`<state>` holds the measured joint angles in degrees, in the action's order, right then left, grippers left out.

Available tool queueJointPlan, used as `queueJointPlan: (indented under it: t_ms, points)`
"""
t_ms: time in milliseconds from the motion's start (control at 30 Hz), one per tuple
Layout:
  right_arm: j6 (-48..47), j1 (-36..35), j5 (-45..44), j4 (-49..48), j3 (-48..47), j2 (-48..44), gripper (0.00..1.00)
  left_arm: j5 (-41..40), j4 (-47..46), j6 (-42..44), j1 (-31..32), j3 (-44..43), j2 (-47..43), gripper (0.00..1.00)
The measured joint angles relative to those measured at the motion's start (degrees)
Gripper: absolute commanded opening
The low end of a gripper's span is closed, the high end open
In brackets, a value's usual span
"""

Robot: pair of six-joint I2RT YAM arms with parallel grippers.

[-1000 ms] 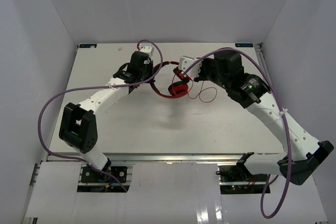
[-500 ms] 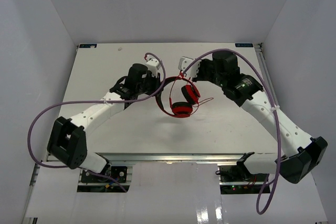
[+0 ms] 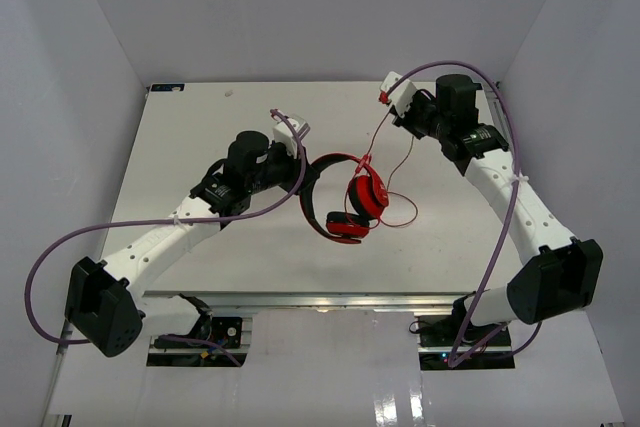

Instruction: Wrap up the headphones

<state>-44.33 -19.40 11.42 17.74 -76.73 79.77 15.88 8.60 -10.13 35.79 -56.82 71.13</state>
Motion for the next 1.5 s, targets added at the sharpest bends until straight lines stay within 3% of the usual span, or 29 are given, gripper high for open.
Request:
queueJointPlan:
  t_ms: [633, 1500]
  points:
    - [10.4, 3.2, 10.9, 0.1, -4.5, 10.3, 0.08, 5.5, 0.4, 1.2, 4.3, 0.0, -1.2, 0.00]
    - [14.2, 3.2, 14.6, -0.4, -5.0, 12.3, 0.08, 8.5, 0.8, 1.4, 6.0, -2.5, 3.9, 0.00]
